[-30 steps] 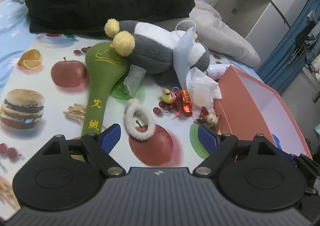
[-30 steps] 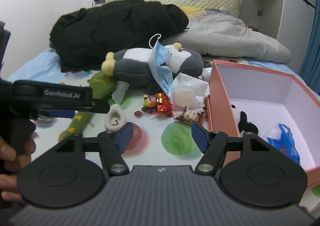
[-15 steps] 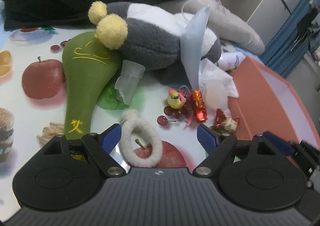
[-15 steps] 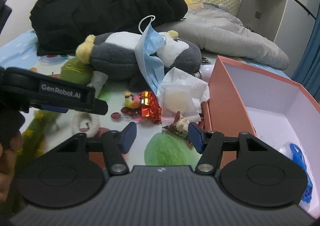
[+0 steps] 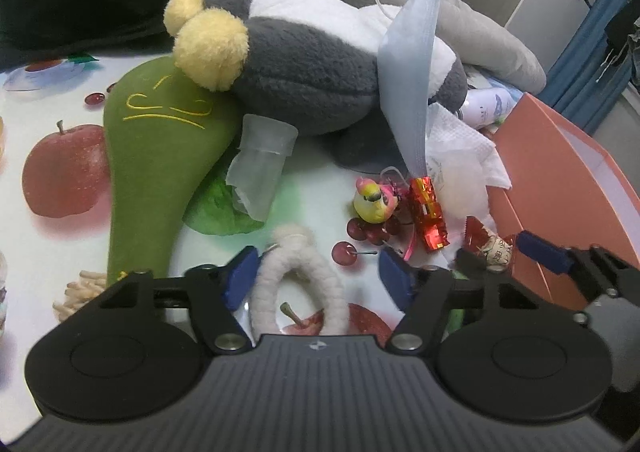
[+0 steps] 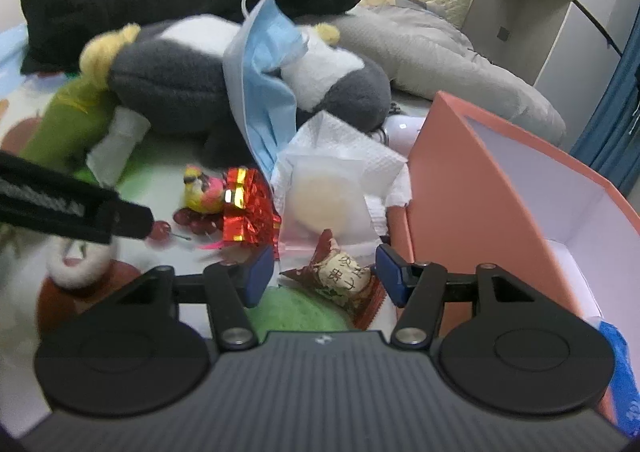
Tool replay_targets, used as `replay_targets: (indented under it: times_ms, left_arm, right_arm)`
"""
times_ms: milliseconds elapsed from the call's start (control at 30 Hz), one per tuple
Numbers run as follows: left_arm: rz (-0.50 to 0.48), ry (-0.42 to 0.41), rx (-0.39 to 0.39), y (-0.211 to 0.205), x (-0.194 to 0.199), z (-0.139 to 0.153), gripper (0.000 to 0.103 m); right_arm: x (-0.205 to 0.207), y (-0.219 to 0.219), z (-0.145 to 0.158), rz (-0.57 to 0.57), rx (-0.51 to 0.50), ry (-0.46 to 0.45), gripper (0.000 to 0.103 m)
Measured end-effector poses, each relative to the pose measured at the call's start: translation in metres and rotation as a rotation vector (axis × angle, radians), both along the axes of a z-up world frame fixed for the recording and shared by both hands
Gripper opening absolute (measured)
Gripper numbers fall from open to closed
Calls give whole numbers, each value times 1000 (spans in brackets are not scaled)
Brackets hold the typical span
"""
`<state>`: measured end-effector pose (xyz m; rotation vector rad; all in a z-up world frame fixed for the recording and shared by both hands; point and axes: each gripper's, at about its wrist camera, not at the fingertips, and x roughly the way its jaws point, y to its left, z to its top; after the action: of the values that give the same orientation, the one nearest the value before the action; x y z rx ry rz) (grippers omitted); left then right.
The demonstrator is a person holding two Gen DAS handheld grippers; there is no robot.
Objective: Organize soft objects
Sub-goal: 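Grasp the white rope ring with the left tool while the right tool grasps the red candy, then carry the rope ring and red candy over the pink box and release both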
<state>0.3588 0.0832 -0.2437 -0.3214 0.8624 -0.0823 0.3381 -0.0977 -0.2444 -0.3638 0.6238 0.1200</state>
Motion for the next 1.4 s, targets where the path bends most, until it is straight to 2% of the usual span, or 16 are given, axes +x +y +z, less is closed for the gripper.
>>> replay_targets:
  times_ms: [133, 200, 233, 267, 300, 533, 800, 1000, 1100, 1200, 1300, 1400]
  left_arm:
    - [4, -5, -10, -1, 4, -4, 62]
    - [7, -10, 4, -3, 5, -5, 52]
    - [9, -11, 11, -3, 6, -5, 48]
    - [12, -10, 9, -3, 7, -6, 39]
    - [12, -10, 1, -2, 8, -6, 37]
    - [4, -8, -12, -5, 0, -4, 37]
    - [17, -3, -6, -5, -32, 9, 37]
    - [33, -10, -8, -5, -66, 22, 37]
    - [31, -17, -11, -8, -83, 27, 37]
    - [28, -22, -3, -13, -100, 33, 37]
    - [27, -20, -7, -17, -118, 37, 37]
    - [27, -13, -7, -20, -136, 40, 37]
  right_arm:
    - [2, 4, -14, 18, -49, -17, 59]
    - [4, 3, -17, 20, -56, -12, 52]
    - [6, 1, -18, 20, -43, -2, 42]
    - [7, -1, -17, 17, -35, -2, 42]
    - [8, -1, -17, 19, -43, -2, 40]
    - [2, -5, -11, 20, -1, 22, 38]
    - [-32, -6, 4, 60, 44, 42, 38]
    - [-64, -15, 21, 72, 118, 69, 37]
    - [-81, -22, 27, 76, 183, 115, 37]
    - [-99, -24, 32, 92, 191, 114, 37]
    - [-109, -32, 36, 95, 271, 165, 37]
    - [-123, -38, 39, 99, 307, 181, 37]
